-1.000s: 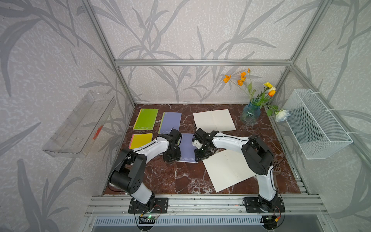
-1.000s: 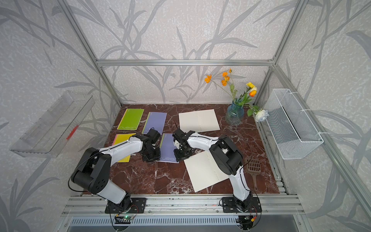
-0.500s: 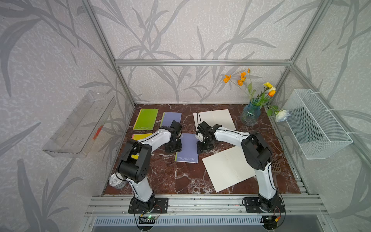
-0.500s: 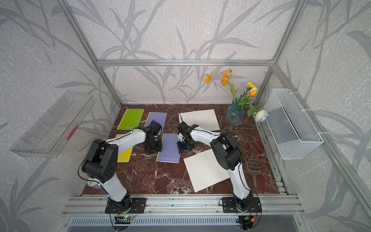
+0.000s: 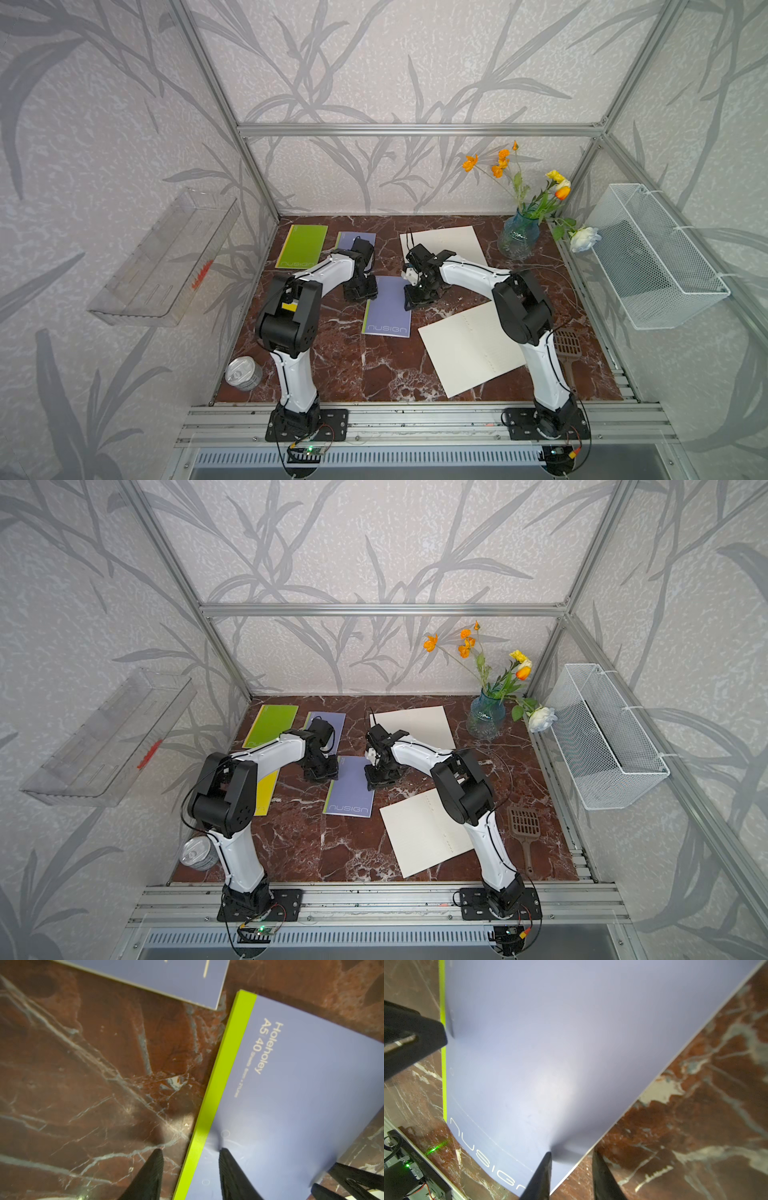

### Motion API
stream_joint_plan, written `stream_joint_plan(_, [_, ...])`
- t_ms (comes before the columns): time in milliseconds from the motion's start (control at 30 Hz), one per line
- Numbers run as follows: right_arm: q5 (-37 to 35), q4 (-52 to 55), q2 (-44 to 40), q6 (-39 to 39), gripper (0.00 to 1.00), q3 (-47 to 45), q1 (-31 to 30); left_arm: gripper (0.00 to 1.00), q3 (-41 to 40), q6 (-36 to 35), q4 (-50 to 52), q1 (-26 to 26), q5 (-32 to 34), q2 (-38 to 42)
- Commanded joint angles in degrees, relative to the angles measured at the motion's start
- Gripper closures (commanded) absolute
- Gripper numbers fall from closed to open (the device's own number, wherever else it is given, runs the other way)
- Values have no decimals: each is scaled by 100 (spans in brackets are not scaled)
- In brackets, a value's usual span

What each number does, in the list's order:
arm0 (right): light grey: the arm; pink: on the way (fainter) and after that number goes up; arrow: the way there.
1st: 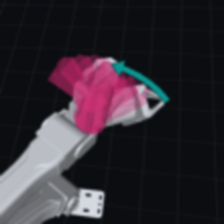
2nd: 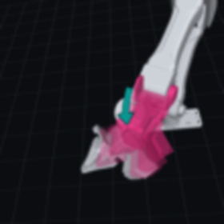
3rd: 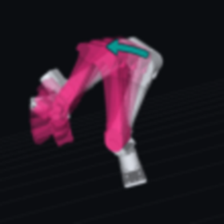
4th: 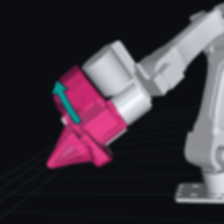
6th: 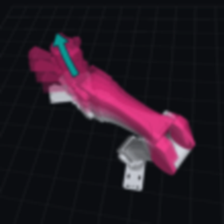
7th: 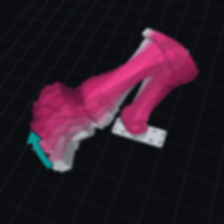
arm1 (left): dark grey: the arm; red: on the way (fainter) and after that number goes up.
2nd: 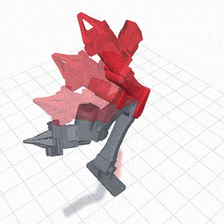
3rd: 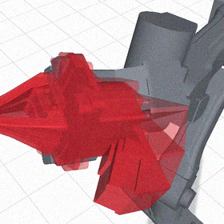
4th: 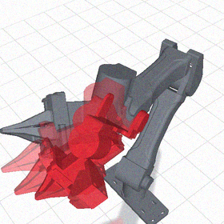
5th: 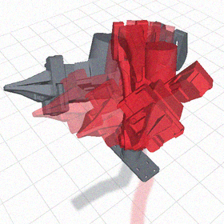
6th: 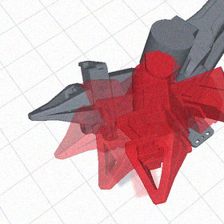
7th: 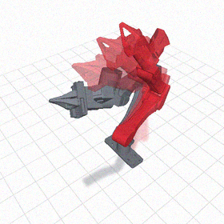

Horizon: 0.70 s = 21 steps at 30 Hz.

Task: Close the notebook
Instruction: Move the notebook to the center of the board.

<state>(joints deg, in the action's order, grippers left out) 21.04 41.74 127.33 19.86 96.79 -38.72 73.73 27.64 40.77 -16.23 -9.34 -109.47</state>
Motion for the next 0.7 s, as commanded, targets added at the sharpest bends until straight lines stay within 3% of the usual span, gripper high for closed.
stream_joint_plan(0, [14,219,207,-70,67,132,22,54,139,-152,54,58,-164,-112])
stream_joint_plan(267, [101,123,137,-33,71,-24,-2,58,-9,-71,4,69,-396,-136])
stream_joint_plan(667, [120,-95,-6,91,74,-444,-266,59,-1050,330,-442,58,-637,344])
